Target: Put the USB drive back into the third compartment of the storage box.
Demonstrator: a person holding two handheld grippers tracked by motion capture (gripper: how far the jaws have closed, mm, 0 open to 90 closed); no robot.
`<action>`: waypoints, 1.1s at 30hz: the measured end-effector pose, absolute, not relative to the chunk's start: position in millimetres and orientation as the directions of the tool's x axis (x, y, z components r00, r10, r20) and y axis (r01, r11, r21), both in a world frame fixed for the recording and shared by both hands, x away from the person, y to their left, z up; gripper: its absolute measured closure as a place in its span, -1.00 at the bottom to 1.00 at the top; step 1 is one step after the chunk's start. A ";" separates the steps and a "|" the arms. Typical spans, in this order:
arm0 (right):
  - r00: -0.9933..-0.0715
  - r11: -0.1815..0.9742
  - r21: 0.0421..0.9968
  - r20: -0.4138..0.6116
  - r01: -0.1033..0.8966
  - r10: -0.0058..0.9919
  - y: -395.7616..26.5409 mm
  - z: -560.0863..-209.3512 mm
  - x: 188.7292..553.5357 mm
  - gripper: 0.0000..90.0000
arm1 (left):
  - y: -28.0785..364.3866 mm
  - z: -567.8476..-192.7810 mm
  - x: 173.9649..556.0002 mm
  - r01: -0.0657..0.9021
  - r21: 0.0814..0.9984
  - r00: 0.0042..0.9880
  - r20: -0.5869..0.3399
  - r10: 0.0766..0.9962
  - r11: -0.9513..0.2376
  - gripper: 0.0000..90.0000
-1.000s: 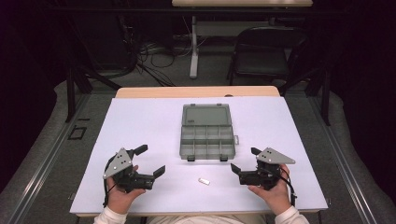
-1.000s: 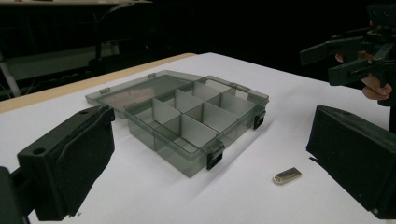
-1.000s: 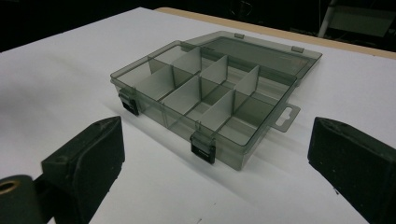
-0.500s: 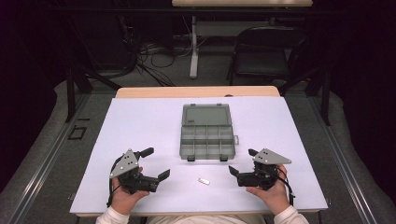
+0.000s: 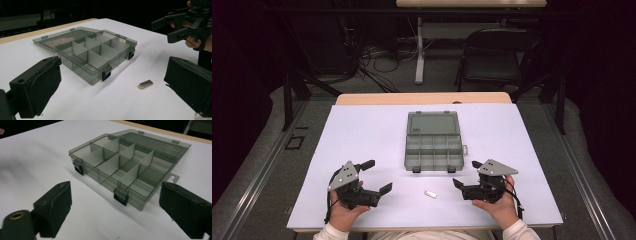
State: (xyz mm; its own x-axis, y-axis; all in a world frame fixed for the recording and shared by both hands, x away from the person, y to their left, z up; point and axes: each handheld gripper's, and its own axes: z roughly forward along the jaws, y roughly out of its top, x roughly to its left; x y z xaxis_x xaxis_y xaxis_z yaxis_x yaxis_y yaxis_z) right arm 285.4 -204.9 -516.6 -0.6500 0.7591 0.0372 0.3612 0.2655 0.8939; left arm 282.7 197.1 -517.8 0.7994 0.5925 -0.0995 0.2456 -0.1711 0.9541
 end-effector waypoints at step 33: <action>-0.790 0.339 0.884 0.054 0.322 0.610 -152.2 -520.2 291.1 -0.01 | 197.8 -519.1 281.0 0.263 0.950 0.805 -0.119 0.581 -0.169 -0.96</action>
State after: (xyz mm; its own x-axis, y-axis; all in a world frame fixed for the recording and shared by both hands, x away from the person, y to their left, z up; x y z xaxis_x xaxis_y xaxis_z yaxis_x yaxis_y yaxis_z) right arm 291.1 -152.2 -520.2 -0.7905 0.6101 0.0539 0.3216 0.3386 0.8843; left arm 281.0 197.8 -519.1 0.8049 0.5813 -0.1191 0.2625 -0.1689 0.9500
